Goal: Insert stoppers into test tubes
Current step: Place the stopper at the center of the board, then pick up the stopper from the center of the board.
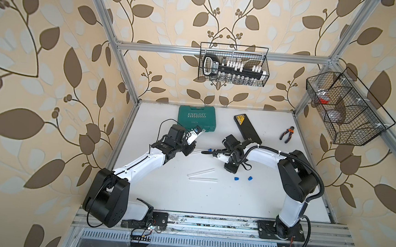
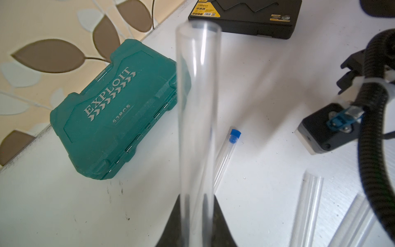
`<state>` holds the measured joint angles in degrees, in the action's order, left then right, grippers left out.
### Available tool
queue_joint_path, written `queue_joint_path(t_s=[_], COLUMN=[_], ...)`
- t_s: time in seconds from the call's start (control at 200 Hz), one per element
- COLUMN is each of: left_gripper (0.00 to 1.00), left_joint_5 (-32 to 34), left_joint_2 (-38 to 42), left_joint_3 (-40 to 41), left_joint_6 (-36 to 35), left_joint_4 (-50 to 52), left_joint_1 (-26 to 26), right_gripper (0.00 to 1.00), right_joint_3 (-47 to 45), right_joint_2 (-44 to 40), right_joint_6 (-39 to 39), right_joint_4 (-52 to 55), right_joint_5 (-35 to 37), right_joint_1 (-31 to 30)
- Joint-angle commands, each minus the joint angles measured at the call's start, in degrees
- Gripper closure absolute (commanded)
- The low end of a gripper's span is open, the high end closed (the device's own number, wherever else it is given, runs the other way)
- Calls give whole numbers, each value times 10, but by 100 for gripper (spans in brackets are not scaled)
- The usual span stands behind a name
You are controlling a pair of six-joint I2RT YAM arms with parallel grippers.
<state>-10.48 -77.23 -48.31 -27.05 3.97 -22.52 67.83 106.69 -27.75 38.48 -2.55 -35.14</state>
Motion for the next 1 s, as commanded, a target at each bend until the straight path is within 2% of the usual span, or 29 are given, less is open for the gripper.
queue_joint_path(t_s=[0.0, 0.59, 0.765, 0.935, 0.995], left_gripper=[100, 100, 100, 100, 100], left_joint_5=[-14, -14, -17, -29, -55], left_joint_2=[17, 16, 27, 44, 56], left_joint_3=[6, 9, 32, 58, 67], left_joint_6=[-9, -24, -47, -82, -96], left_joint_4=[-16, -12, -41, -68, -70], left_joint_1=[-2, -2, -2, -2, -2], right_gripper=[80, 92, 100, 100, 100], right_joint_3=[-4, 3, 19, 28, 21], right_joint_2=[9, 11, -28, -96, -125], right_joint_6=[-14, -18, -12, 4, 17], right_joint_4=[13, 14, 29, 42, 42], right_joint_5=[-4, -22, -33, -71, -83], right_joint_1=[-1, 3, 5, 5, 5])
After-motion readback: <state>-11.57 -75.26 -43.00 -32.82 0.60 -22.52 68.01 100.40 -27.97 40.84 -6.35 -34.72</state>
